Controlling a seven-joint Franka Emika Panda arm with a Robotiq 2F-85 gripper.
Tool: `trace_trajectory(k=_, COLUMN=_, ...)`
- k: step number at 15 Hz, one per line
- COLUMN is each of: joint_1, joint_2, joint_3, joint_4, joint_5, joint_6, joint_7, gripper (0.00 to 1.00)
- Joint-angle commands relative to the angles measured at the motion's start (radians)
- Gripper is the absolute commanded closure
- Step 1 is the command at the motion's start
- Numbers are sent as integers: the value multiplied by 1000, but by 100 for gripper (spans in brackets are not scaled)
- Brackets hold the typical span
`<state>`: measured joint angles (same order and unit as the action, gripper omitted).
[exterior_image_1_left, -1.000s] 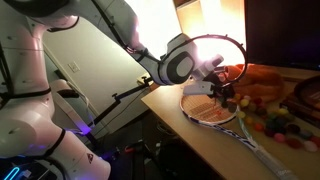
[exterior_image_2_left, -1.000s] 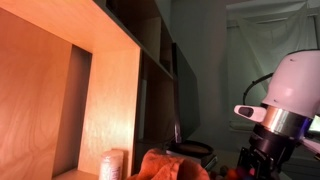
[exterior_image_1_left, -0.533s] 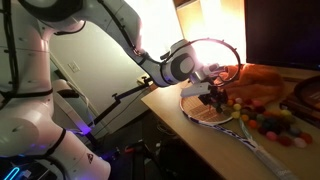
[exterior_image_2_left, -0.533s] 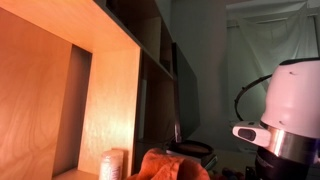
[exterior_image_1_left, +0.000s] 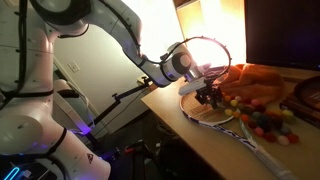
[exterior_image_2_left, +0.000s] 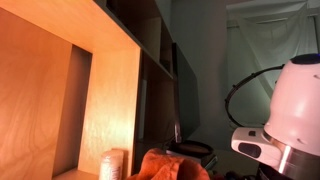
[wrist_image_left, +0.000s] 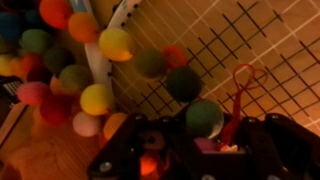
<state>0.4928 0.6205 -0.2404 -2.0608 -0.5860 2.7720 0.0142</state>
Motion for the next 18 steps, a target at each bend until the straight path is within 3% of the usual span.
trace_trajectory(k=1, joint_1=40, joint_2=7, joint_3=14, joint_4=43, joint_5=-101, joint_6=-84, joint_7=82, gripper=94)
trace_trajectory(k=18, joint_1=37, joint_2=0, joint_3=241, joint_4=73, joint_5=-498, joint_6=-255, joint_7=340, gripper=94)
